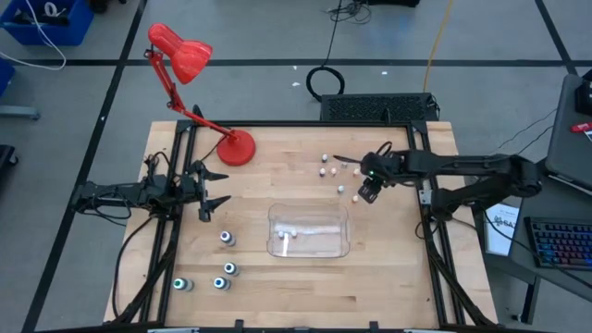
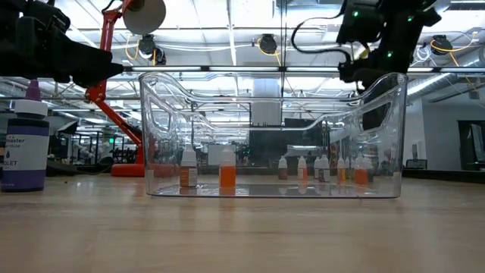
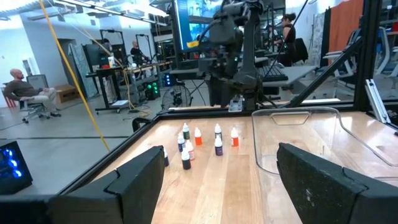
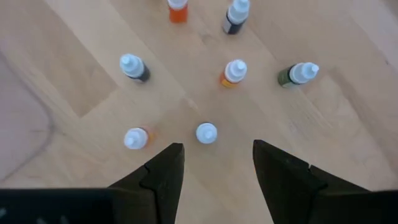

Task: Pick & Place food coloring
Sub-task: Put the small purple food coloring bottle into the transparent bin

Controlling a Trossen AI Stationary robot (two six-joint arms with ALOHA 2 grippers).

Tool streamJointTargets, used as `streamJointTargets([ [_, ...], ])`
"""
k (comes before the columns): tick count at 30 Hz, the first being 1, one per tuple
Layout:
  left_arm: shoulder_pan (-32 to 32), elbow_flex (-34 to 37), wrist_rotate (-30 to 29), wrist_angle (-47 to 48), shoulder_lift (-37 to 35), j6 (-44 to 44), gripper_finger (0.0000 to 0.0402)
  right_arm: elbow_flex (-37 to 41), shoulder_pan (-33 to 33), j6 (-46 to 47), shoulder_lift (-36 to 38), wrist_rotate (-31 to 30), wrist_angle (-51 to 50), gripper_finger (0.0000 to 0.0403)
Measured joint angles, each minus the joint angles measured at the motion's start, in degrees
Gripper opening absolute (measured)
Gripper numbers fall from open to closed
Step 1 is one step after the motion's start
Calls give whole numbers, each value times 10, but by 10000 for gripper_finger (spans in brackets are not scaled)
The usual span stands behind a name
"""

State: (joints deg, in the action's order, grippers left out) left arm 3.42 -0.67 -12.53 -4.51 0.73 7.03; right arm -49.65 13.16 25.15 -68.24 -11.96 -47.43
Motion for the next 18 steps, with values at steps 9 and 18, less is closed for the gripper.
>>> streamJointTargets([
  [9, 0, 0, 0, 0, 0, 0, 306, 0, 22, -38, -71, 3, 34, 183],
  [18, 0, 0, 0, 0, 0, 0, 306, 0, 22, -39, -119, 15, 38, 183],
])
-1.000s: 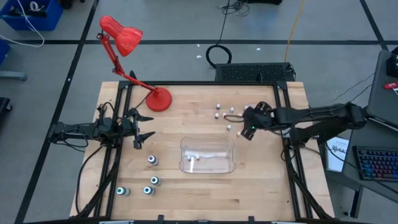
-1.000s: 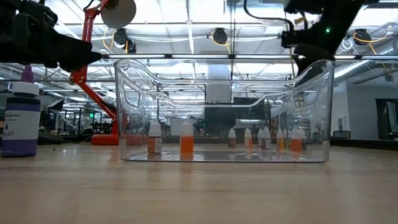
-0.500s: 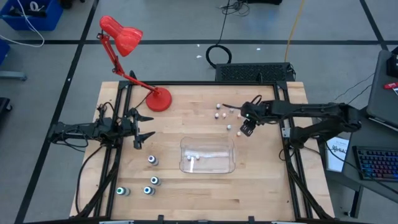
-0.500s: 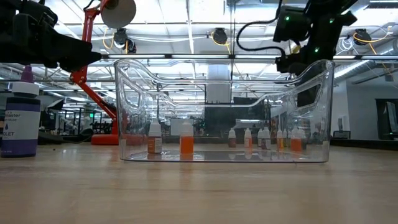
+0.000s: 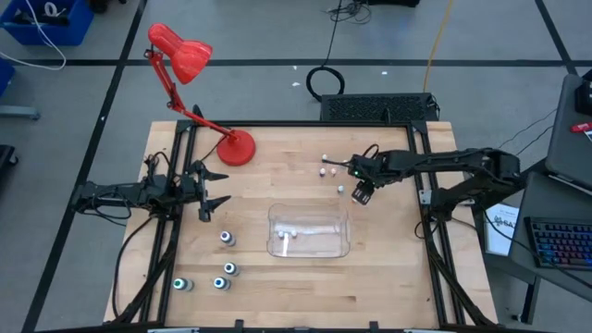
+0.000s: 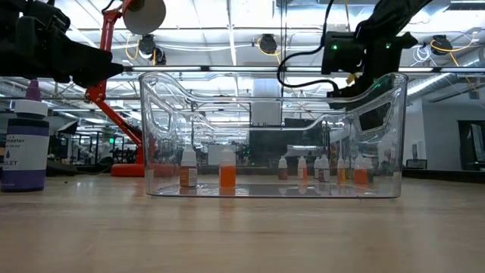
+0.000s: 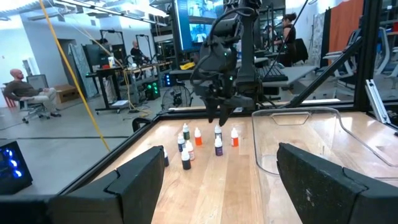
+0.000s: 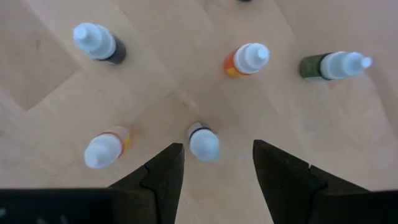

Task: Pick & Place food coloring
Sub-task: Put the small purple food coloring bottle into the transparent bin

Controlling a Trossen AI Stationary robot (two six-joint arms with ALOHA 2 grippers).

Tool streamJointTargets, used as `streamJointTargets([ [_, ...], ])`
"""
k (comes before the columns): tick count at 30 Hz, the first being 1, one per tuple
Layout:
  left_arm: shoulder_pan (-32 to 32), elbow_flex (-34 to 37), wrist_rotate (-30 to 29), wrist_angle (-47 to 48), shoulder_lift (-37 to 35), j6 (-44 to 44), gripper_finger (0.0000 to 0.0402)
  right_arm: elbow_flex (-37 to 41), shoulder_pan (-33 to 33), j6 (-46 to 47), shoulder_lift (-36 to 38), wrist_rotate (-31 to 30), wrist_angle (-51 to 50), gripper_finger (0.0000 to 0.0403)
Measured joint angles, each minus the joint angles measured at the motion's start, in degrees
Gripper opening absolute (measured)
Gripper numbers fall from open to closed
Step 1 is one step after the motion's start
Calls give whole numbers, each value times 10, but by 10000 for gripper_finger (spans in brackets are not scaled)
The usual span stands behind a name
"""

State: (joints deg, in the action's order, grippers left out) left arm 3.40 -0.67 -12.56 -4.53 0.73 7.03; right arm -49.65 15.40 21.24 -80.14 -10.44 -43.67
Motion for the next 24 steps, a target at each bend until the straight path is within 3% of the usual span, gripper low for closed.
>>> streamJointTargets([
  [24, 0, 0, 0, 0, 0, 0, 306, 27, 0, 1, -23, 16, 35, 183],
])
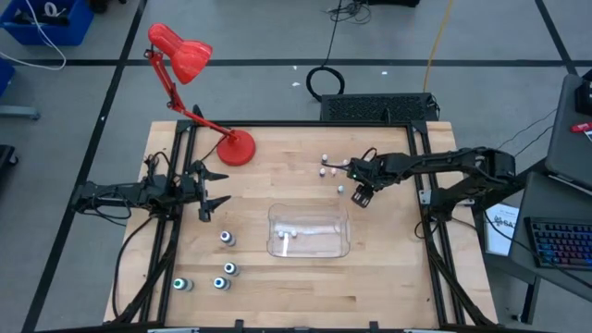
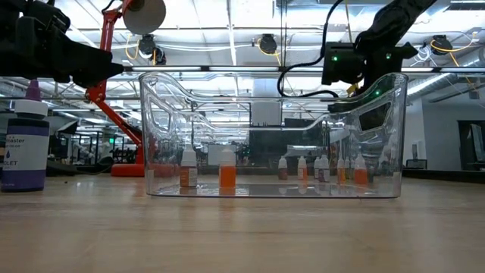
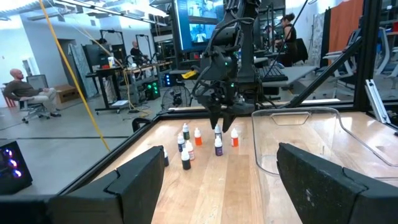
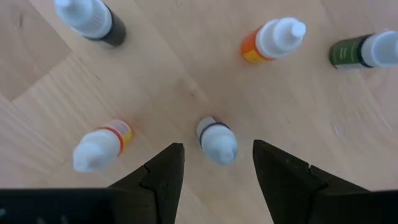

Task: Pick & Place food coloring
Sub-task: Put the small purple food coloring bottle into the transparent bin

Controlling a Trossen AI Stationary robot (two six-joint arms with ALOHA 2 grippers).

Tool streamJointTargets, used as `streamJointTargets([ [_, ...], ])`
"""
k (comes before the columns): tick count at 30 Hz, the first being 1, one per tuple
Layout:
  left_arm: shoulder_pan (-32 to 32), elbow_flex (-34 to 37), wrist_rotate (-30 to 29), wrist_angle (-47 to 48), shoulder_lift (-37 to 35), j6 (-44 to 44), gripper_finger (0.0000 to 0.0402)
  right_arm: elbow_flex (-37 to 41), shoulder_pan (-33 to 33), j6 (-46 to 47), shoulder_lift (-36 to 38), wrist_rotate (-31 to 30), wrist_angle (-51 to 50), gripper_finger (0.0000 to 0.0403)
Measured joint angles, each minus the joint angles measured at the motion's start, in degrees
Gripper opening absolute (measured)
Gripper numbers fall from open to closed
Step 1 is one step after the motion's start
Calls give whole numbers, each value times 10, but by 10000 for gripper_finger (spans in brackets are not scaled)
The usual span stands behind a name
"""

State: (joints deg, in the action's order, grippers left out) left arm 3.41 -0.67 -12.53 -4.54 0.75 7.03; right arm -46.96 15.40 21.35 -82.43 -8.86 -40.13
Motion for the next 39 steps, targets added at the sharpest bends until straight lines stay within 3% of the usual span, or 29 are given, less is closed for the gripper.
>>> streamJointTargets([
  [17, 0, 0, 0, 0, 0, 0, 306, 0, 3, -6, 0, 0, 12, 180],
  [39, 0, 0, 0, 0, 0, 0, 306, 0, 22, -33, 0, 0, 20, 88],
])
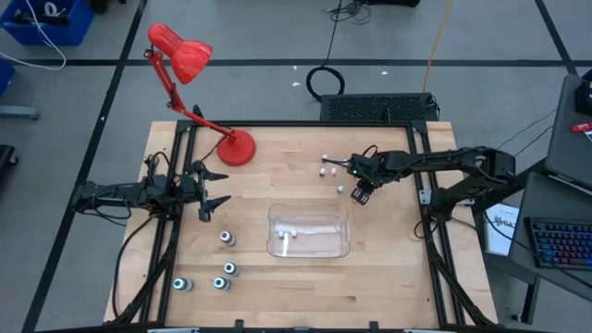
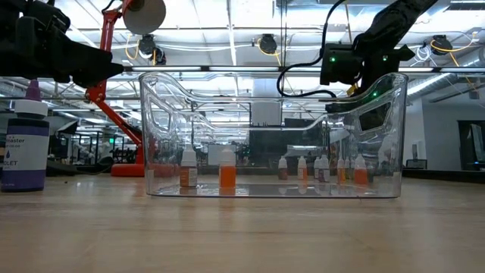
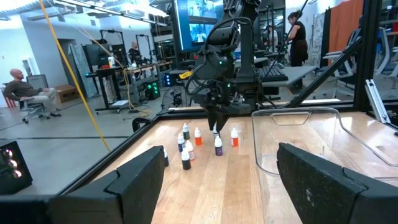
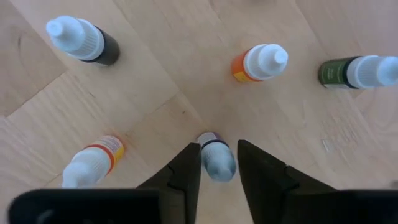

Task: Pick & Place food coloring
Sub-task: Put the small purple food coloring bottle into the transparent bin

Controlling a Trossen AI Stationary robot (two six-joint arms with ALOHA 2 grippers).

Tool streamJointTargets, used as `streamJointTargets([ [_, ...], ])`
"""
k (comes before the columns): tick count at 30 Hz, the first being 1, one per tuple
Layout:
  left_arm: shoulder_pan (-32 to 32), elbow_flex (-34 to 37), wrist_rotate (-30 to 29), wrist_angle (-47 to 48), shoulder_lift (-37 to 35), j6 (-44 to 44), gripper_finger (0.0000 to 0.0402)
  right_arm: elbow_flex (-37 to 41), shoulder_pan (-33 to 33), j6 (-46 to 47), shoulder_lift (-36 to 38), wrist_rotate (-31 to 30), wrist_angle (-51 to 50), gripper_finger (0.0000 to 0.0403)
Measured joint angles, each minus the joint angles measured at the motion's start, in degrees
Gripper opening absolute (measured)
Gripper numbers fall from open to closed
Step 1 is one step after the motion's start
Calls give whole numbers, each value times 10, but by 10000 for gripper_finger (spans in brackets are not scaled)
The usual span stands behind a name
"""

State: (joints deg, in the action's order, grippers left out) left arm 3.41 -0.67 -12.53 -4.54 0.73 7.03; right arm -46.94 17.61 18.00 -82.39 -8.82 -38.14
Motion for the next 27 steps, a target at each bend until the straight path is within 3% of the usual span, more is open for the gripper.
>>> streamJointTargets([
  [5, 0, 0, 0, 0, 0, 0, 306, 0, -1, -17, 5, 1, 1, 36],
  [16, 0, 0, 0, 0, 0, 0, 306, -39, -58, -1, 83, -9, -44, 36],
  [23, 0, 0, 0, 0, 0, 0, 306, -136, -144, 8, 105, -49, -69, 36],
  [27, 0, 0, 0, 0, 0, 0, 306, -198, -195, 7, 71, -50, -66, 36],
])
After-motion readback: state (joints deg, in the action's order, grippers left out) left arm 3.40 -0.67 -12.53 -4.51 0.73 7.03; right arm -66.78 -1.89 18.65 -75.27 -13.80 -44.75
